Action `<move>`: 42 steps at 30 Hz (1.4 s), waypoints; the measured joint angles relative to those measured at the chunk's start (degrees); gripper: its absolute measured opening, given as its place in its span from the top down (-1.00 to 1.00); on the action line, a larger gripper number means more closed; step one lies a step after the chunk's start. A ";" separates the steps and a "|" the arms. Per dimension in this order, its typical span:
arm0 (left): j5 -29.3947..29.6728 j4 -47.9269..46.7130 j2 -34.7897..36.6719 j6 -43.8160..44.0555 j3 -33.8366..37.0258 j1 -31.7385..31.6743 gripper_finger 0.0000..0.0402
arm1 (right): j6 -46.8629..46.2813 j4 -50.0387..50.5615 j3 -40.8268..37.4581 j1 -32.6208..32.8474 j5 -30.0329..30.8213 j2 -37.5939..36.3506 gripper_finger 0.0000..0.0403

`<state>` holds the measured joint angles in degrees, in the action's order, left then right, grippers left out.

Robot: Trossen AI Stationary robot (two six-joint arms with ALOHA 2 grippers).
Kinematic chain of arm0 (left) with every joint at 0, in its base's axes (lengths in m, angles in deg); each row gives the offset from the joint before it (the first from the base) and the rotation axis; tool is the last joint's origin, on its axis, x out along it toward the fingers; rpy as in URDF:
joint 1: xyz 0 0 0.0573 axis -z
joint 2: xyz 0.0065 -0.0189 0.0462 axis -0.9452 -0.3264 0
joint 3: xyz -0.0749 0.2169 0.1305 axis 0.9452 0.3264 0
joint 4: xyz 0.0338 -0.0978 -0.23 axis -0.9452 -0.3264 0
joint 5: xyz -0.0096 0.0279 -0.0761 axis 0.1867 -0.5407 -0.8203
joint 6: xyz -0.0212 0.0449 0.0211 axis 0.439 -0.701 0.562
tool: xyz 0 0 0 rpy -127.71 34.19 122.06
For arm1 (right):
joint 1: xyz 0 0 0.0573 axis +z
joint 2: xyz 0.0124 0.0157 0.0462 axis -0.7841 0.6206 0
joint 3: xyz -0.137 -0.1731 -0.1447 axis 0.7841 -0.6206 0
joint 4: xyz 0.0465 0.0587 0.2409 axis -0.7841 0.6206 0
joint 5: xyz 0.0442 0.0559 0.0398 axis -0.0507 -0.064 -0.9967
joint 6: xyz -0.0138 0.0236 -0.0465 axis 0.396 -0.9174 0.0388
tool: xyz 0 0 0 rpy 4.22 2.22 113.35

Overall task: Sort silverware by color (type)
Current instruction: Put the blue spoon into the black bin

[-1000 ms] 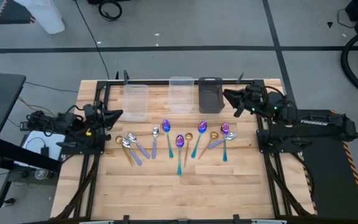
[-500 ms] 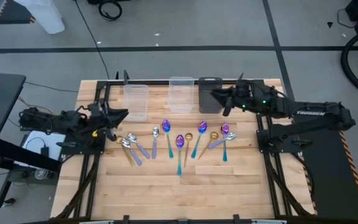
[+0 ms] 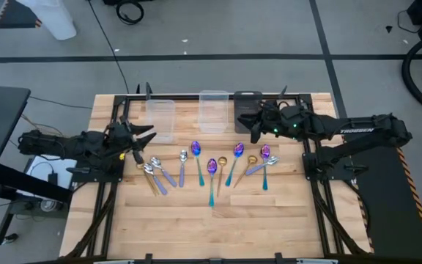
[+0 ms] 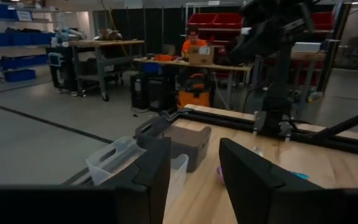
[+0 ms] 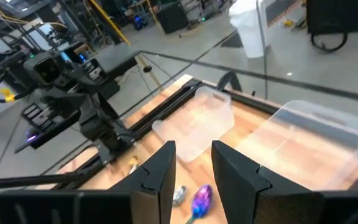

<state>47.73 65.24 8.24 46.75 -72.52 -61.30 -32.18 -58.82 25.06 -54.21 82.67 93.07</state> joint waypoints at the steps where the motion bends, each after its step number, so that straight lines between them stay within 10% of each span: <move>1: -0.30 -0.12 -0.04 -0.66 0.00 -0.58 0.27 | -0.64 0.37 0.00 0.46 0.01 0.09 0.43; 26: -0.62 -0.28 -0.48 -5.54 0.55 -14.51 0.27 | -21.33 17.06 0.18 6.93 -2.23 8.68 0.43; 42: -0.66 -1.31 -0.45 -5.52 0.52 -14.47 0.27 | -28.03 33.20 19.76 10.20 0.57 26.80 0.43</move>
<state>47.07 63.93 7.79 41.23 -72.00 -75.77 -60.21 -25.63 44.82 -44.01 83.24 119.88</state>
